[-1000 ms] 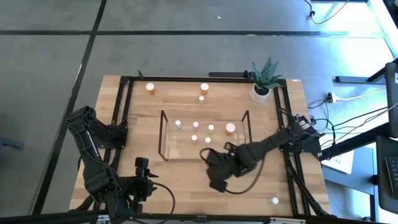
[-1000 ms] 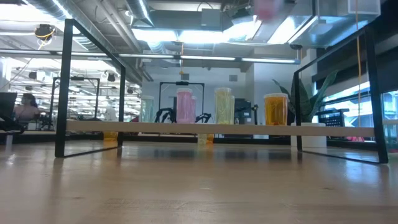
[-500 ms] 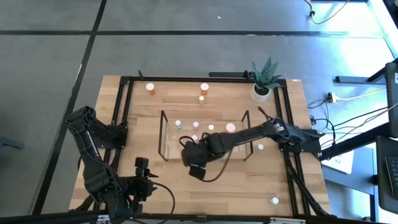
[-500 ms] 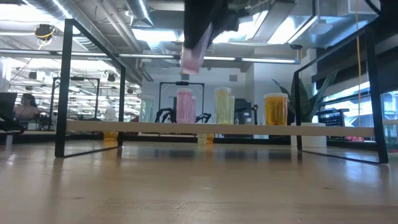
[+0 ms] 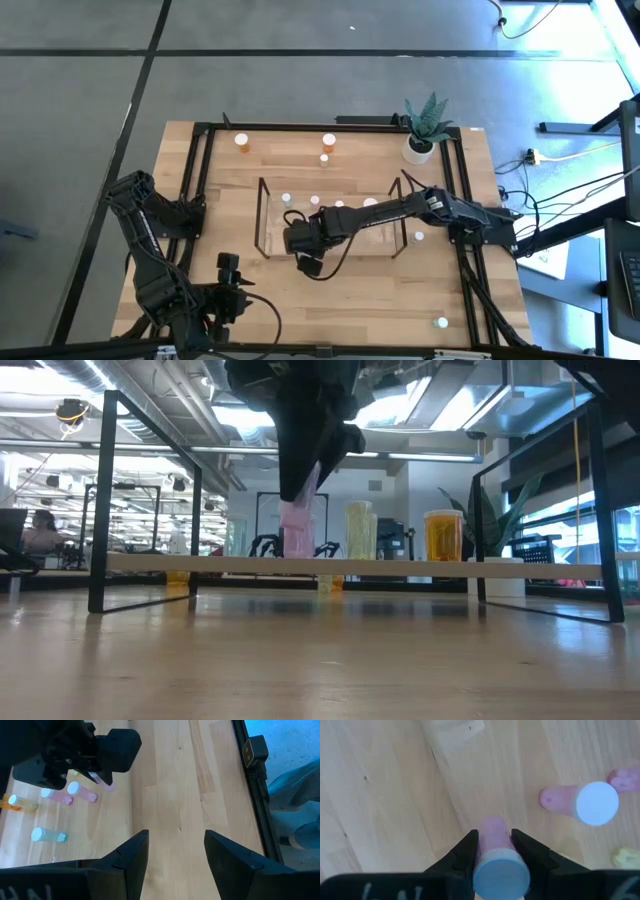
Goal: Pick and place medicine bottles onto shelf by color
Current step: Put the pink pill bottle on the shelf aligned with the other pink pill bottles
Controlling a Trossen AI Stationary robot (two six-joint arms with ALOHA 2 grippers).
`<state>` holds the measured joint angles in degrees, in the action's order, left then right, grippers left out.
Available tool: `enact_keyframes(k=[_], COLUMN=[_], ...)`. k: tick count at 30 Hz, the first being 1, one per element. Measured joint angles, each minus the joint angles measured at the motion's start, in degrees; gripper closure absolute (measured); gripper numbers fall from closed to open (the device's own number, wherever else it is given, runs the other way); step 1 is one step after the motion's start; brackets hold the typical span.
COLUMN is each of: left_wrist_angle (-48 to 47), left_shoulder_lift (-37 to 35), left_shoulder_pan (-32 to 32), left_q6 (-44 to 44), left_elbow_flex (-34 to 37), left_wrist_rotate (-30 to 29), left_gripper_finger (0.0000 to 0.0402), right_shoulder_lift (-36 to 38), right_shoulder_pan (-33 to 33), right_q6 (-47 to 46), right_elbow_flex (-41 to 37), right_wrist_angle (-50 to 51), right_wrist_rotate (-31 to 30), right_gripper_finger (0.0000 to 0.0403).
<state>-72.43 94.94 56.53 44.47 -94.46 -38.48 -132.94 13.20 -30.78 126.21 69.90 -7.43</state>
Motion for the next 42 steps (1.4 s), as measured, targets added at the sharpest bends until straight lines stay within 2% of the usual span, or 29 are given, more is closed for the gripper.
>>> enact_keyframes(k=[17, 24, 30, 42], left_wrist_angle=[0.01, 0.01, 0.01, 0.01], left_shoulder_lift=[0.00, 0.00, 0.00, 0.00], left_shoulder_pan=[0.00, 0.00, 0.00, 0.00], left_q6=[0.15, 0.13, 0.15, 0.15], left_elbow_flex=[0.01, 0.01, 0.01, 0.00], left_wrist_rotate=[0.02, 0.04, 0.04, 0.04], left_gripper_finger=[0.0216, 0.0216, 0.0216, 0.0216], right_shoulder_lift=[-2.41, -2.50, -2.50, -2.50], right_shoulder_pan=[-0.07, -0.67, -1.14, -1.40], right_q6=[1.19, 1.30, 1.30, 1.11], right_elbow_flex=[-0.04, -0.02, -0.04, -0.04], right_wrist_angle=[-2.21, -2.59, -2.76, -2.81], right_wrist_rotate=[0.18, 4.48, 4.53, 4.51], right_gripper_finger=[0.0296, 0.0296, 0.0296, 0.0262])
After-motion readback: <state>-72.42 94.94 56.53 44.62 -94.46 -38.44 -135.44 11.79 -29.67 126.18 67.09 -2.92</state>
